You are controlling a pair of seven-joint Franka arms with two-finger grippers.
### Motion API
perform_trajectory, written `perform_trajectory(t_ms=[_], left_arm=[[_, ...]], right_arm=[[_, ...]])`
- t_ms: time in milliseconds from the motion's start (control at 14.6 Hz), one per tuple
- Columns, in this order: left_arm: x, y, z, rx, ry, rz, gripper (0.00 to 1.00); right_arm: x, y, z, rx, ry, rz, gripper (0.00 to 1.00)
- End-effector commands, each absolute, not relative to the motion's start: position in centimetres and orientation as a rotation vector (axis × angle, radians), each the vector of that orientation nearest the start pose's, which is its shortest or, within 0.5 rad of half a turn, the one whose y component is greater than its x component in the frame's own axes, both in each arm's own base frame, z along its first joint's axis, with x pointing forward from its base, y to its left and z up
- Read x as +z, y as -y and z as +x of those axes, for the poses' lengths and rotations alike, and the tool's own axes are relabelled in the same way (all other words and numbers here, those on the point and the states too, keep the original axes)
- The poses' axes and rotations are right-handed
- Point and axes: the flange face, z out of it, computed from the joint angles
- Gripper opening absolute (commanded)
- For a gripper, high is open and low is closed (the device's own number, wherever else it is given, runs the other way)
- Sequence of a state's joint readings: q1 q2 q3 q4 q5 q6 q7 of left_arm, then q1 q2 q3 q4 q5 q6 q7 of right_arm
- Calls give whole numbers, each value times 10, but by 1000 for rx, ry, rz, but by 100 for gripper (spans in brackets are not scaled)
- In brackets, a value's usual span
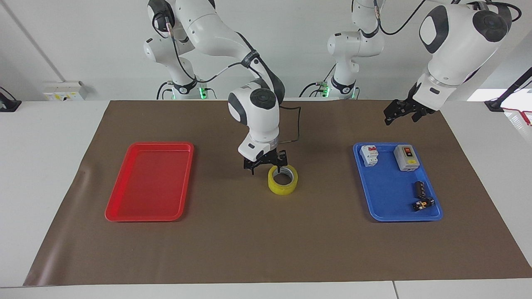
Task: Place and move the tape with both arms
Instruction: 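Reach the right gripper to the tape and grasp it, then carry the tape with the right gripper into the red tray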
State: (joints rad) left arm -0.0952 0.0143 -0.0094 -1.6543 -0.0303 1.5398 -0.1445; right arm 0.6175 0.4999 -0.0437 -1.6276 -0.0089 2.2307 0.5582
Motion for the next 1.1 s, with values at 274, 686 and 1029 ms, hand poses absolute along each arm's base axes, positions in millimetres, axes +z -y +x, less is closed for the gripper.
perform_trajectory(t_ms=[274, 686, 1029], left_arm=[[581, 59, 546, 220, 57, -3169, 100], [581, 52, 542, 226, 69, -3168, 100], [583, 53, 542, 219, 69, -3169, 100]], right_arm=[[295, -383, 582, -209, 84, -3092, 95], [296, -390, 572, -151, 115, -3113, 0], [343, -367, 602, -39, 95, -3244, 0]])
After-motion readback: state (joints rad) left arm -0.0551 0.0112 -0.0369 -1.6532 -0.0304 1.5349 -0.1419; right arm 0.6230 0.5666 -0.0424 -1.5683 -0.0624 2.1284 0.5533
